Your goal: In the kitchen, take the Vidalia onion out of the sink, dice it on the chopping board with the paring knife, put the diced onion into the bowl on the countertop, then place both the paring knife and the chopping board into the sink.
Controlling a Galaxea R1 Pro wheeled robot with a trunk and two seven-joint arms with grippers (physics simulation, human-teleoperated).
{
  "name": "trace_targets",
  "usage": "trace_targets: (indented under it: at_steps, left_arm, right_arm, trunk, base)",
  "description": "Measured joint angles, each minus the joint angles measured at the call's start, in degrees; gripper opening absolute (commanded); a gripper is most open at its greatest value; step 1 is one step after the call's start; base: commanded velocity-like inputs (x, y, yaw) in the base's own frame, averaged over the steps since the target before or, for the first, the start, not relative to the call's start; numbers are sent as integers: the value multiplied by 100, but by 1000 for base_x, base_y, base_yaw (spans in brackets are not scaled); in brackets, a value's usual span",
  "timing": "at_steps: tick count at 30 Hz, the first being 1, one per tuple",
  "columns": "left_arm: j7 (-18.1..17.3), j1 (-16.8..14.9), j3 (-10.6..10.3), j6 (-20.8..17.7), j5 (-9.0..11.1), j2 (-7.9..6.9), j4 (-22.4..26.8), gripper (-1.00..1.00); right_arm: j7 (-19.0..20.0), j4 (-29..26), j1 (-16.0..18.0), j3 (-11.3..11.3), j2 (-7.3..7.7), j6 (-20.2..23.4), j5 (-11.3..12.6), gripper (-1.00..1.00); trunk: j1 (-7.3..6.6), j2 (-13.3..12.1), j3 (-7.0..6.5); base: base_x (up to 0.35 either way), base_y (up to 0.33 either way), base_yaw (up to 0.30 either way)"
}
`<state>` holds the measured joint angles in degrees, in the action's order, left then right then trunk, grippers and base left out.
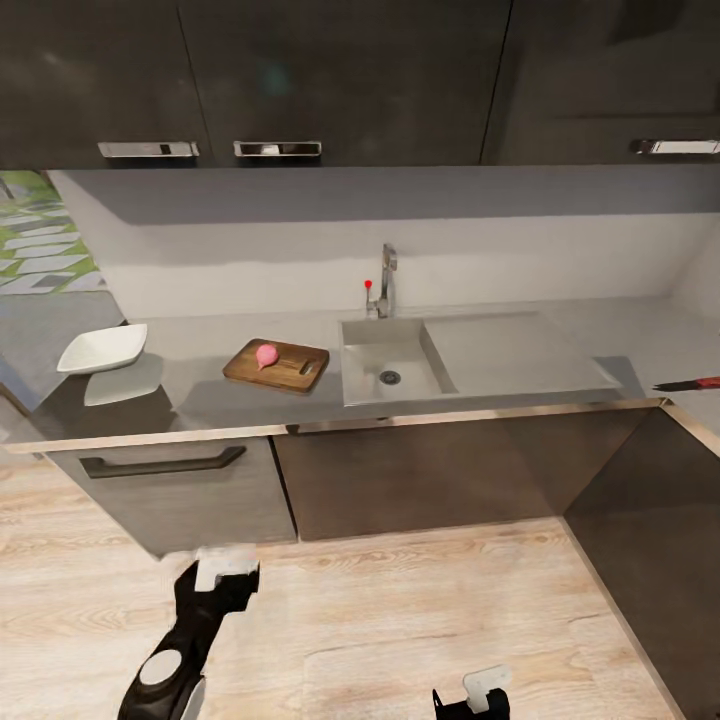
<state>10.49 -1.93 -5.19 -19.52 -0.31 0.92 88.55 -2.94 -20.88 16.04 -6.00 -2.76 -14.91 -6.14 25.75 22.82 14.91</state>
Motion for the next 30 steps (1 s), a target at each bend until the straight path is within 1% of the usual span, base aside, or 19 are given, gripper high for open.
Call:
trace_targets:
  at_steps: [1,2,3,4,5,7,8,9,10,12,15,19,23,24,25,30]
  left_arm:
    - [10,309,-125,468,-9,-6,-12,100]
    - [12,536,-176,755,-16,-10,-17,100]
    - [11,648,-195,887,-21,-12,-18,100]
    - [7,946,-227,1205,-23,-19,-29,100]
    - [2,1162,-241,1381,-27,-26,-53,100]
    - [-5,1338,-246,1561,-29,-33,-103,100]
    - [-13,1455,-250,1729,-26,-44,-154,100]
    - [-16,1504,-251,1818,-21,-59,-188,100]
    - [-20,1576,-251,1973,-12,-106,-276,100]
    - [-31,1644,-245,2153,1,-186,-462,100]
    - [-31,1691,-239,2305,11,-265,-798,100]
    - [-32,1708,-225,2361,18,-284,-1166,100]
    - [-28,1712,-216,2375,27,-287,-1416,100]
    - [-26,1713,-210,2374,32,-285,-1528,100]
    - [-25,1714,-190,2375,45,-285,-1837,100]
    - [-23,1712,-175,2380,46,-281,-2060,100]
  right_arm:
    - [0,-4,0,3,-1,-1,2,100]
    - [0,-8,0,5,-1,-1,3,100]
    - [0,-10,0,8,0,-3,5,100]
    - [0,-16,0,13,2,-7,11,100]
    - [0,-20,0,16,2,-8,15,100]
    - [0,-27,0,25,3,-11,26,100]
    - [0,-42,0,37,3,-14,40,100]
    - [0,-51,0,44,3,-15,45,100]
    - [0,-69,0,57,8,-17,52,100]
    - [0,-87,1,73,28,-18,58,100]
    - [-8,-113,1,89,53,-19,62,100]
    - [-54,-189,1,97,61,-21,64,100]
    - [-82,-225,0,95,63,-22,64,100]
    - [-88,-227,-1,95,66,-22,64,100]
    - [-97,-205,0,95,71,-23,65,100]
    - [-102,-192,0,96,78,-22,67,100]
  trunk:
    - [0,1,2]
    - [0,1,1]
    - [0,0,1]
    - [0,0,2]
    - [0,1,1]
    - [0,0,1]
    - [0,0,1]
    - [0,0,1]
    - [0,1,1]
    - [0,1,1]
    - [1,0,1]
    - [1,0,1]
    - [1,0,1]
    - [1,0,1]
    - [0,0,0]
    - [0,0,-17]
  base:
    - [0,0,0]
    - [0,0,0]
    - [0,0,0]
    - [0,0,0]
    - [0,0,0]
    - [0,0,0]
    - [0,0,0]
    - [0,0,0]
    - [0,0,0]
    - [0,0,0]
    - [0,0,0]
    - [0,0,0]
    - [0,0,0]
    - [0,0,-53]
    - [0,0,-74]
    - [0,0,-142]
